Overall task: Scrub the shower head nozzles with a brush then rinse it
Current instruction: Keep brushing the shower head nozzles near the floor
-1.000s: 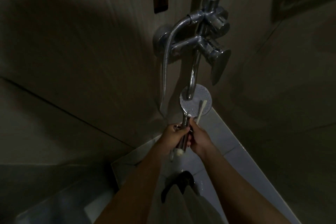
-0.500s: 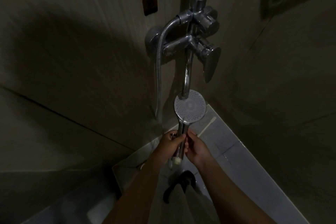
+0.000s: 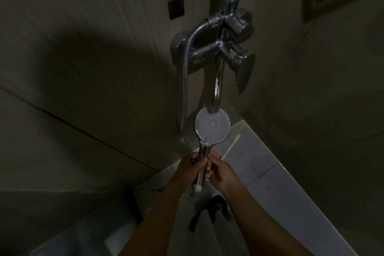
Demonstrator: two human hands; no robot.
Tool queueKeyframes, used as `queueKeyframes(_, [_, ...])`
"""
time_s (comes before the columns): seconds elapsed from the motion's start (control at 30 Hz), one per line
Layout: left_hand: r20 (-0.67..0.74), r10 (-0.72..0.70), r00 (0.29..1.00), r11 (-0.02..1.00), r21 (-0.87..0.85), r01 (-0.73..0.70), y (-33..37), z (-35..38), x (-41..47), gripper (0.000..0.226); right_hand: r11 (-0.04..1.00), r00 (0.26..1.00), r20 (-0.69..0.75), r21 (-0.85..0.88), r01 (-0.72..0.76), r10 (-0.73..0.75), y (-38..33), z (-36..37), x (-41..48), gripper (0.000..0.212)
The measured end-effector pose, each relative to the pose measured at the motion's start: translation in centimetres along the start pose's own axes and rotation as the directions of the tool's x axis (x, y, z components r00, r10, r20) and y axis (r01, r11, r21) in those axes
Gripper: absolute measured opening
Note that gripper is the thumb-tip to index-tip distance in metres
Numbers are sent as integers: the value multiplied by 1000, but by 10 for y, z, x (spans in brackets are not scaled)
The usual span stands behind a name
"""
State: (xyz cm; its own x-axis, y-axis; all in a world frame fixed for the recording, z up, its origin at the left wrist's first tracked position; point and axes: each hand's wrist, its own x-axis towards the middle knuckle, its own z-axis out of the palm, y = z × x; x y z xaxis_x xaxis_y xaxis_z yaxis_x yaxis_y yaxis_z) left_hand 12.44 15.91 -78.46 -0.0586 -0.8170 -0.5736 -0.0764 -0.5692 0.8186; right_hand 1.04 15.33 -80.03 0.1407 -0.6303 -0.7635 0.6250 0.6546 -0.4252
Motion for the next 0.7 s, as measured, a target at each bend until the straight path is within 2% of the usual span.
queueKeyframes(0.2, [-54,7,999,999,-34,-9,10,-1,-1,24,1000,1000,1,-28,-10,10,-5,9,1,31])
queueKeyframes(0.33, [-47,17,999,998,-65,-20,12,2,8,25,1000,1000,-4,-24,-1,1,-10,11,5,36])
queueKeyframes(0.57, [-38,39,999,999,13,-39,25,12,19,21,1000,999,-40,1,14,-14,-25,9,10,42])
queueKeyframes(0.7, [-20,6,1000,1000,31,-5,27,16,28,17,1000,998,-60,21,9,-8,-33,3,11,44])
